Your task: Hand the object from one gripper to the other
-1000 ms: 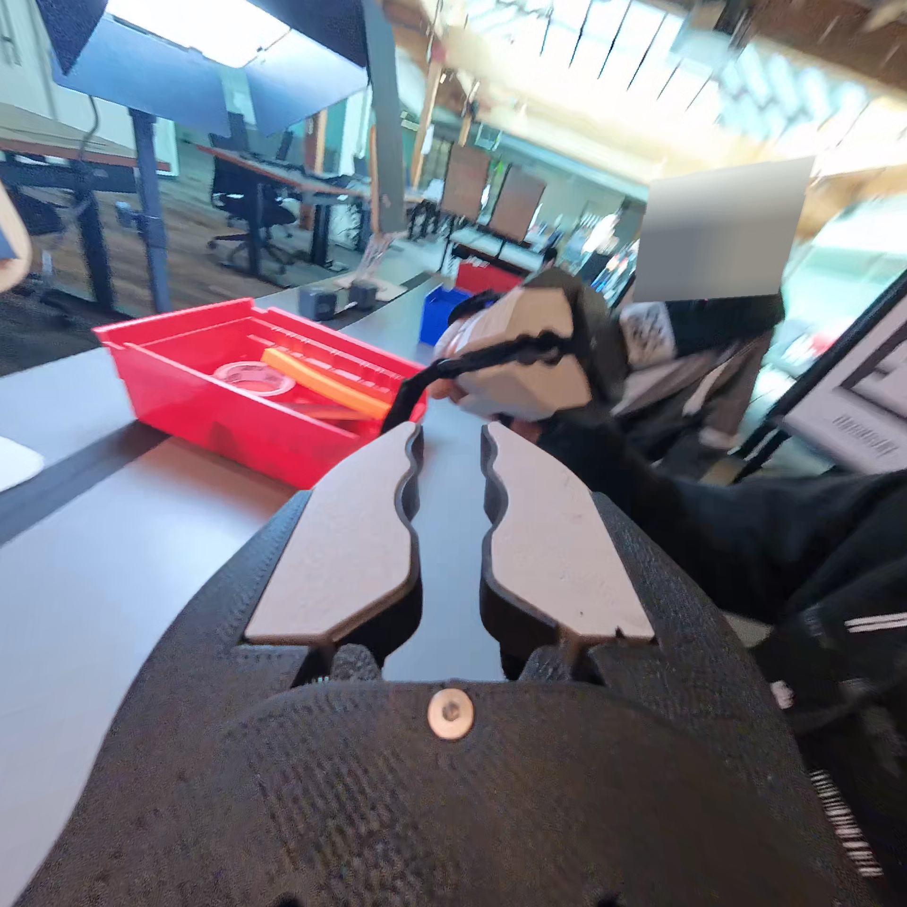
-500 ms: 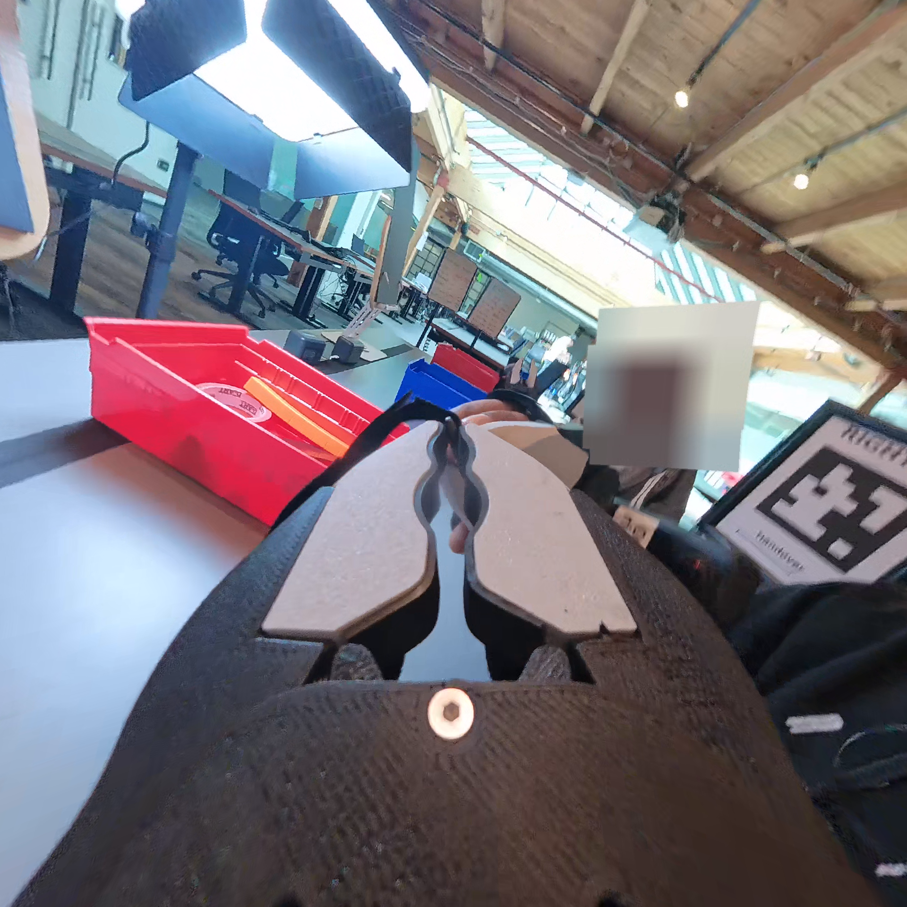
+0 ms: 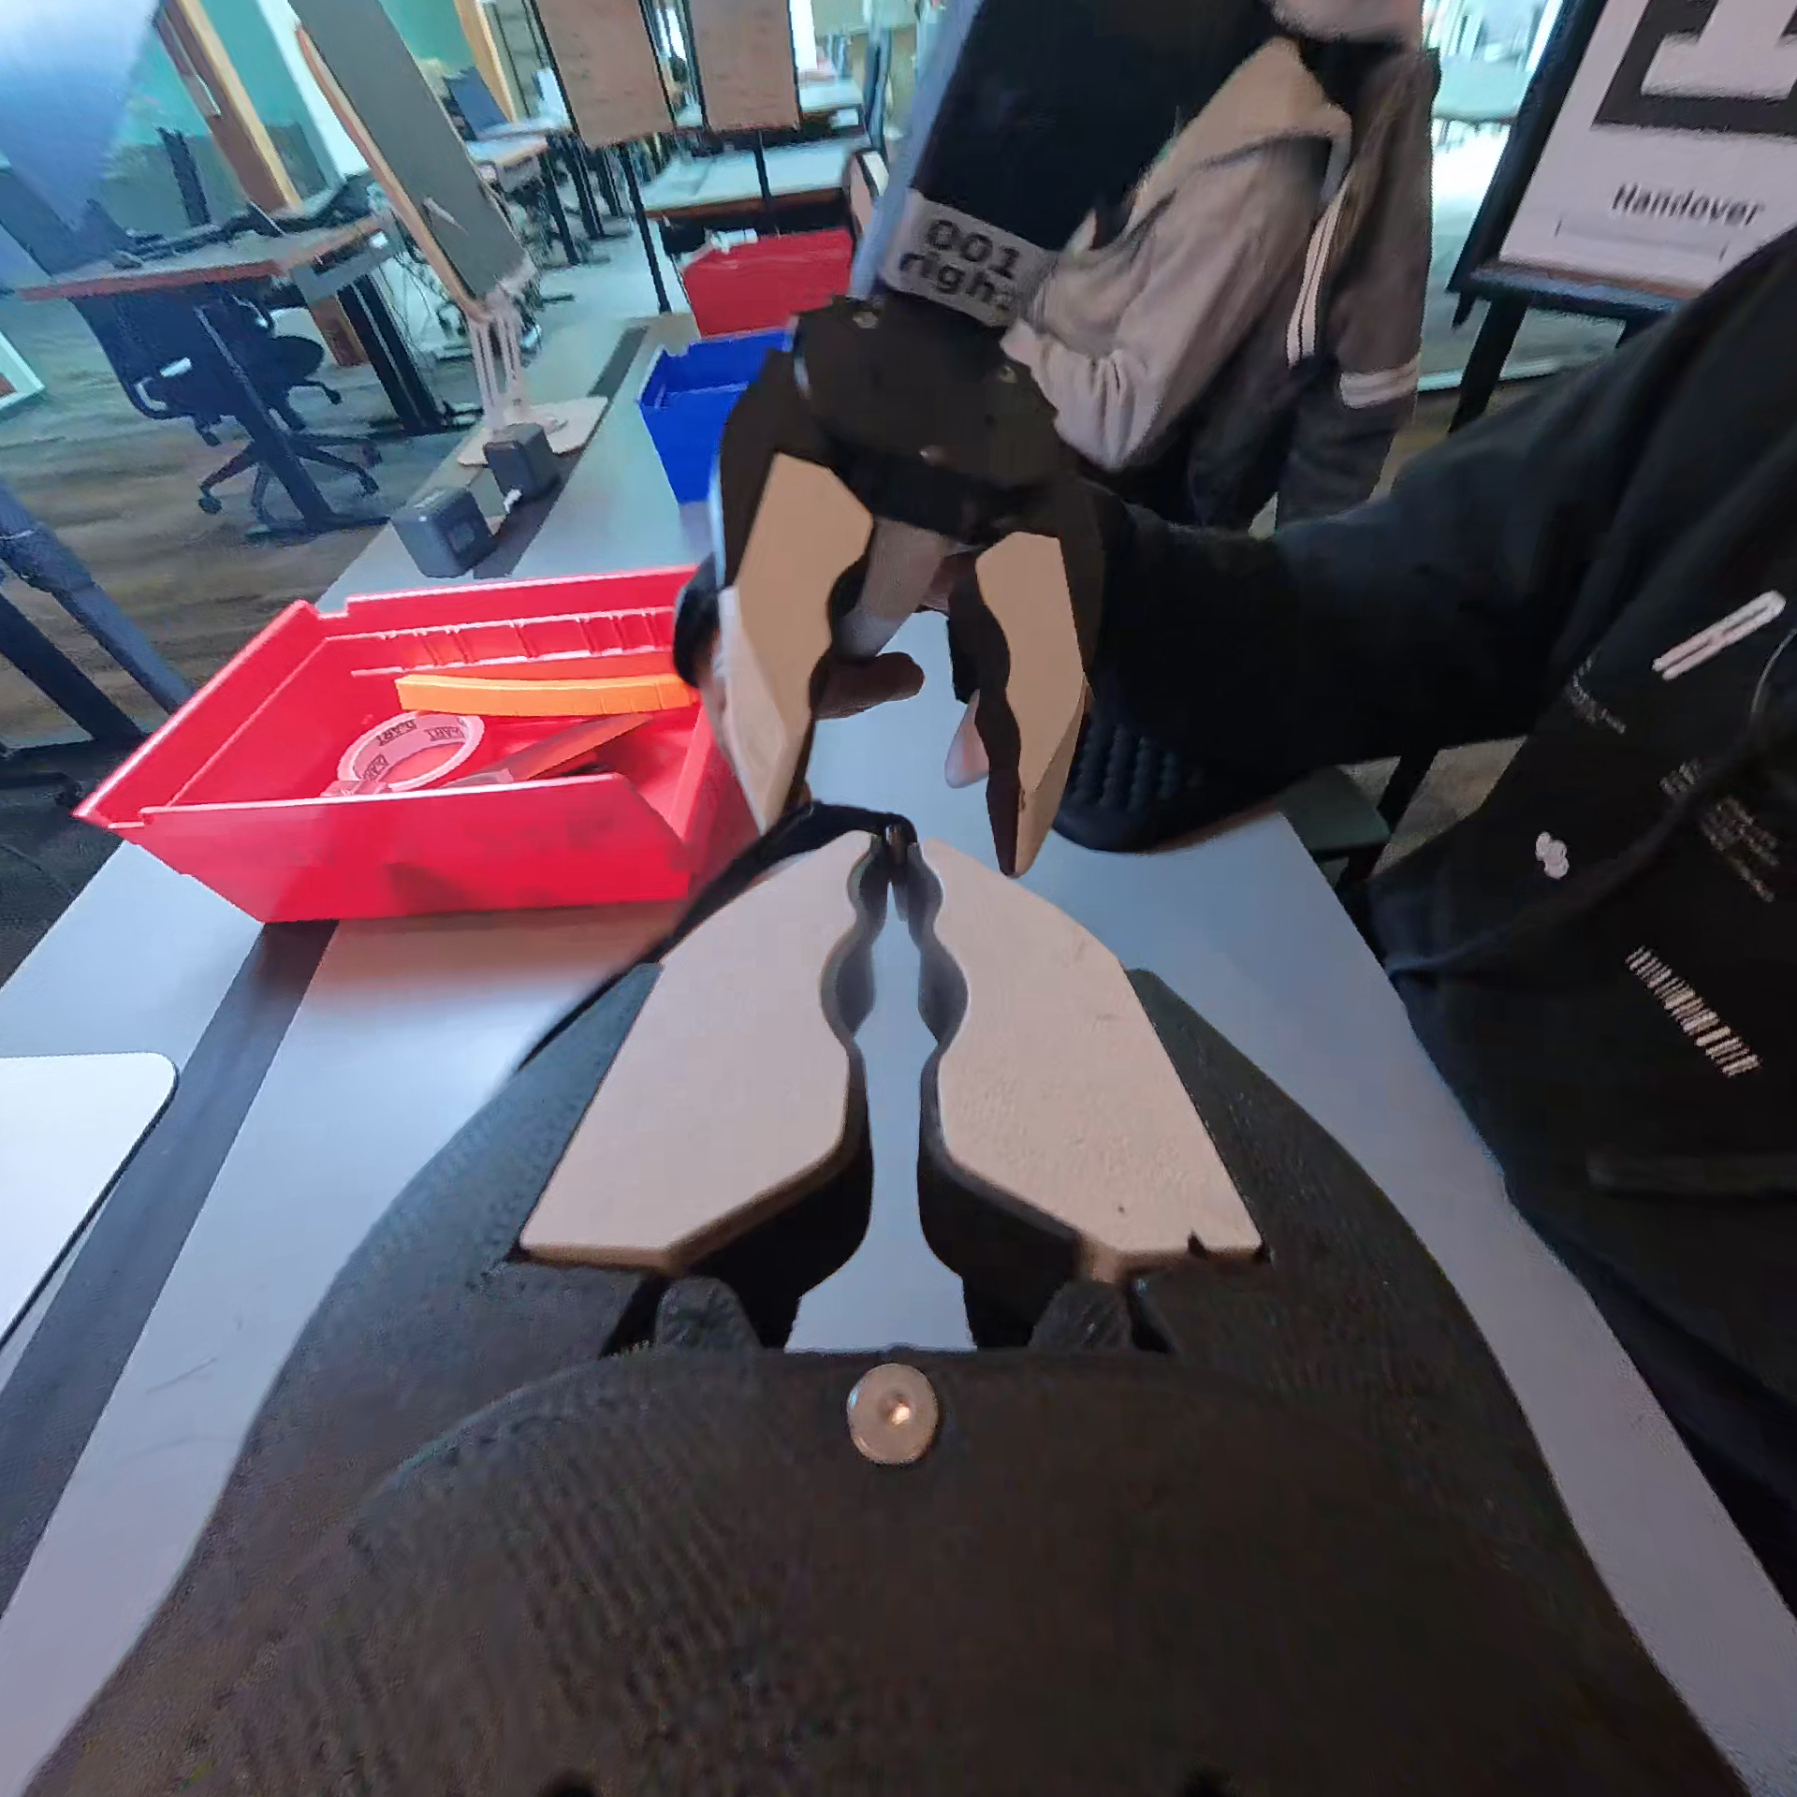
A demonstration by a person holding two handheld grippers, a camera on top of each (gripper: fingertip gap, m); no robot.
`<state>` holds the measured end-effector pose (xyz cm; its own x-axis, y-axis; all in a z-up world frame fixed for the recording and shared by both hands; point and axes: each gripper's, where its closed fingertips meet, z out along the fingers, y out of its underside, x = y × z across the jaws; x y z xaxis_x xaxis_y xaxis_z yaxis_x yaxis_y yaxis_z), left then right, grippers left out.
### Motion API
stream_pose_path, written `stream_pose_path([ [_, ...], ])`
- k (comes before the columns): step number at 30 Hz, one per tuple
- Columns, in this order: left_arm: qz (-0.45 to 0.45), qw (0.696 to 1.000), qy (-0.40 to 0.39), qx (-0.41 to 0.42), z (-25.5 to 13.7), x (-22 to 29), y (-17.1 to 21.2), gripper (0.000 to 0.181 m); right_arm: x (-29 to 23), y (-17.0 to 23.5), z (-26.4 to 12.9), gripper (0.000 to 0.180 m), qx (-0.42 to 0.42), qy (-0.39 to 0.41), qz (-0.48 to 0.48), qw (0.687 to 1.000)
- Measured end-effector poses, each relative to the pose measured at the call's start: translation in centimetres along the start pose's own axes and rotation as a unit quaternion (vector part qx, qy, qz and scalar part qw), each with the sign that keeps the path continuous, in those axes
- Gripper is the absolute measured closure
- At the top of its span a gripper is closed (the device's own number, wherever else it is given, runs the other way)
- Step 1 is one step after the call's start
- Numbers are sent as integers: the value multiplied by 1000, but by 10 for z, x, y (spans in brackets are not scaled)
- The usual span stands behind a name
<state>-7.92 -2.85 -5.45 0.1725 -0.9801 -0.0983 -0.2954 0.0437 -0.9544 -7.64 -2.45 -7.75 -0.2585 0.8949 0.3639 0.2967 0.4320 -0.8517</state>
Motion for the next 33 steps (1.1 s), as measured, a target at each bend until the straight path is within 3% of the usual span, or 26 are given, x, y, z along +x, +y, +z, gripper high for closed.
stream_pose_path([
  [6,39,999,-15,-32,5,0,9,177,10,3,14,132,26,7,47,999],
  [12,68,996,-13,-57,10,6,13,177,8,3,8,120,39,-18,75,996],
  [13,72,996,-7,-62,12,8,15,177,6,4,10,123,36,-22,74,996],
  [15,77,994,-10,-71,15,8,17,177,1,5,13,148,36,-31,54,997],
  [19,61,994,-68,-63,8,-13,15,177,24,4,11,155,34,55,27,998],
  [21,40,992,-113,-32,2,-29,6,177,46,5,4,156,19,139,-10,990],
  [25,-56,981,-174,72,-17,-58,-14,168,87,-1,-22,156,-1,329,-121,937],
  [28,-161,968,-144,128,-14,-64,-19,157,94,-15,-34,156,-4,433,-245,867],
  [31,-246,943,-107,198,-9,-69,-24,149,86,-21,-31,157,-32,488,-373,788],
  [33,-299,921,-77,238,-6,-72,-27,146,81,-14,-18,157,-43,485,-413,770],
])
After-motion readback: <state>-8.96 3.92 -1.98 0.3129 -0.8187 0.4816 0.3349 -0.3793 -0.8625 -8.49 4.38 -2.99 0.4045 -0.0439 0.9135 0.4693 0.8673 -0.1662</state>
